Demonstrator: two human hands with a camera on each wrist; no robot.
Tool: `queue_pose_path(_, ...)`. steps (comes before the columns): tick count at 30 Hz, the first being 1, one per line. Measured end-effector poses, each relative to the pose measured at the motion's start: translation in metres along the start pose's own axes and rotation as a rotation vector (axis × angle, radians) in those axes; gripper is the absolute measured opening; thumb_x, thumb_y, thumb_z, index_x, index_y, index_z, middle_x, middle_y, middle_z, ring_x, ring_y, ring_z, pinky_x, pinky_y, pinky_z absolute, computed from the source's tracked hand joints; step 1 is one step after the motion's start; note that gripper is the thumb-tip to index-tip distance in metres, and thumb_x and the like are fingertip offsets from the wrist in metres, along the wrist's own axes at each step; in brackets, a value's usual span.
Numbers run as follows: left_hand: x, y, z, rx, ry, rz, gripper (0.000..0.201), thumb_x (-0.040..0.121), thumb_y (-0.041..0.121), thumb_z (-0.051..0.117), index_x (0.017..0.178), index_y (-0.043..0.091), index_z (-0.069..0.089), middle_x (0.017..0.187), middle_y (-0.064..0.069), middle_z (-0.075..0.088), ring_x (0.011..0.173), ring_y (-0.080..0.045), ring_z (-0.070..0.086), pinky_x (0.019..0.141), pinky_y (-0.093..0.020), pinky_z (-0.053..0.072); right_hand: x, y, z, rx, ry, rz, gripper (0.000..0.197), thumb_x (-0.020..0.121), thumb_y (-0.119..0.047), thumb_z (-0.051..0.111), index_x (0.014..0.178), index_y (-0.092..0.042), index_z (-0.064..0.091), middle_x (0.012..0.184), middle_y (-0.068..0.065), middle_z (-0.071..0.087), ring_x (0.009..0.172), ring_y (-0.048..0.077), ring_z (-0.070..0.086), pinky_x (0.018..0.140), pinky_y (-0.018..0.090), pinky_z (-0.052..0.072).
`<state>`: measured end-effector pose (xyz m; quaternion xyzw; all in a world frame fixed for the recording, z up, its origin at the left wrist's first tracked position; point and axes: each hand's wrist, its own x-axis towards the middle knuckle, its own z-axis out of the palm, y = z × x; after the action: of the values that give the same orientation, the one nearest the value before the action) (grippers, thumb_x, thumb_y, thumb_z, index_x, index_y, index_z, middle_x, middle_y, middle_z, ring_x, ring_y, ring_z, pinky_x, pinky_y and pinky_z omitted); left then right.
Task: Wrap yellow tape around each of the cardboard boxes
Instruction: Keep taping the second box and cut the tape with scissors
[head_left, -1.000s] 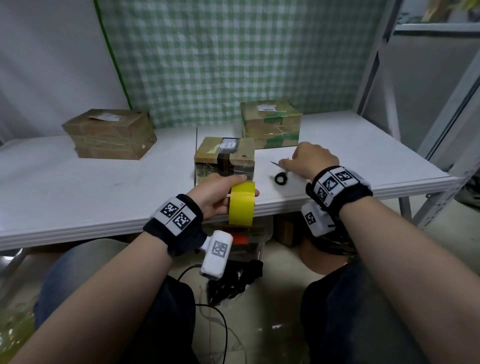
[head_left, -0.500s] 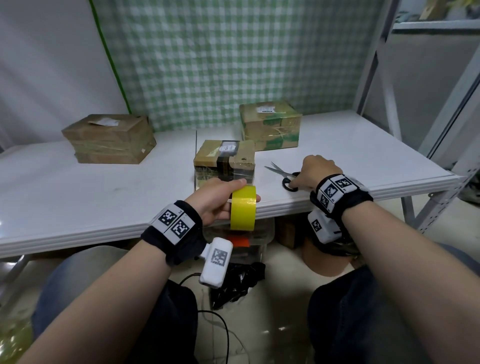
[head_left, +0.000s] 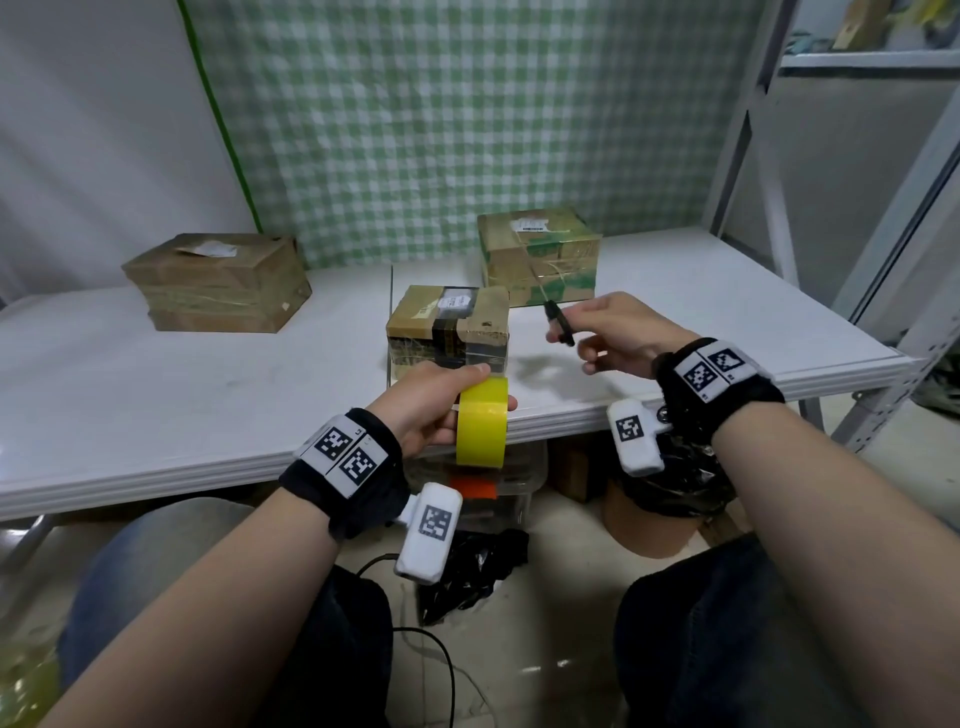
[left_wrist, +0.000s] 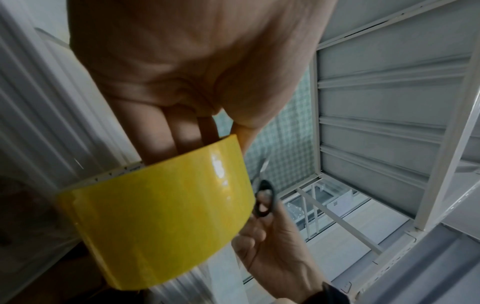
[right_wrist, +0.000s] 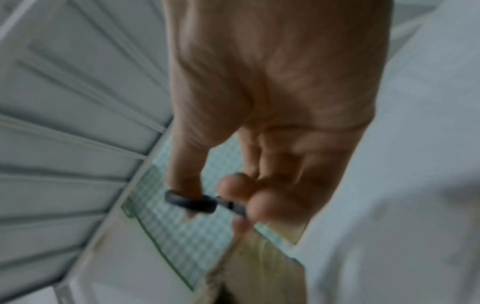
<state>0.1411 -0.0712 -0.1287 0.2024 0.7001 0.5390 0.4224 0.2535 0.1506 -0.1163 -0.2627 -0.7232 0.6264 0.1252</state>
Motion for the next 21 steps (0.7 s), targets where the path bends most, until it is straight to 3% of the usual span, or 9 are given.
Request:
queue_pose_path(3,-0.001,0.0,0.0,0.003,-0.001,0.011,0.035,0.104,0.035,0.055,0.127,0.01,0.059,0.1,-0.007,0.079,0.097,-0.021,0.076,0.091,-0.045,0.06,-0.002,-0.005,0.005,-0.065,-0.264,-0.022,0.028,0.086,-0.021,0.076,0.107,-0.006,0.068,0.093,0.003,0.064,0.055,0.013,0.048,0.056,0.03,0.047)
queue_pose_path(6,-0.001,-0.001,-0.001,0.007,0.007,0.014,0.034,0.103,0.035,0.056,0.127,0.011,0.06,0.099,-0.005,0.079,0.09,-0.017,0.076,0.083,-0.039,0.062,-0.003,0.0,-0.003,-0.291,-0.265,-0.032,0.032,0.084,-0.022,0.083,0.11,-0.008,0.071,0.085,0.002,0.058,0.063,0.012,0.053,0.057,0.028,0.048)
queue_pose_path(9,-0.002,-0.001,-0.002,0.006,0.006,0.008,0.033,0.103,0.035,0.057,0.127,0.011,0.06,0.099,-0.005,0.079,0.092,-0.018,0.076,0.082,-0.039,0.062,-0.003,0.009,-0.018,-0.433,-0.314,0.087,0.047,0.064,-0.042,0.09,0.099,-0.015,0.074,0.079,-0.003,0.065,0.065,0.014,0.053,0.057,0.026,0.045)
queue_pose_path(12,-0.003,0.0,-0.002,0.003,0.004,0.007,0.033,0.103,0.034,0.057,0.126,0.01,0.06,0.1,-0.006,0.079,0.09,-0.017,0.076,0.072,-0.034,0.063,-0.005,0.014,-0.026,-0.565,-0.354,0.196,0.06,0.056,-0.055,0.089,0.096,-0.014,0.075,0.083,-0.004,0.069,0.064,0.015,0.054,0.06,0.026,0.045)
queue_pose_path(16,-0.004,0.001,-0.002,0.02,0.011,0.008,0.033,0.103,0.035,0.057,0.125,0.011,0.06,0.1,-0.005,0.079,0.091,-0.016,0.075,0.067,-0.03,0.062,-0.005,0.012,-0.034,-0.634,-0.369,0.265,0.061,0.057,-0.064,0.086,0.091,-0.014,0.075,0.083,-0.005,0.068,0.063,0.014,0.053,0.057,0.023,0.045)
queue_pose_path(19,-0.005,0.001,-0.004,0.026,0.021,0.004,0.032,0.102,0.036,0.058,0.124,0.012,0.06,0.099,-0.005,0.079,0.092,-0.017,0.074,0.065,-0.027,0.06,-0.004,0.012,-0.032,-0.667,-0.404,0.288,0.069,0.05,-0.07,0.087,0.09,-0.015,0.076,0.084,-0.006,0.067,0.064,0.014,0.052,0.056,0.022,0.042)
queue_pose_path(21,-0.005,0.001,-0.005,0.026,0.02,-0.001,0.033,0.102,0.036,0.058,0.125,0.011,0.061,0.099,-0.006,0.079,0.091,-0.017,0.074,0.068,-0.029,0.061,-0.003,0.013,-0.025,-0.632,-0.393,0.267,0.059,0.057,-0.064,0.085,0.089,-0.016,0.075,0.082,-0.007,0.07,0.065,0.014,0.053,0.058,0.024,0.045)
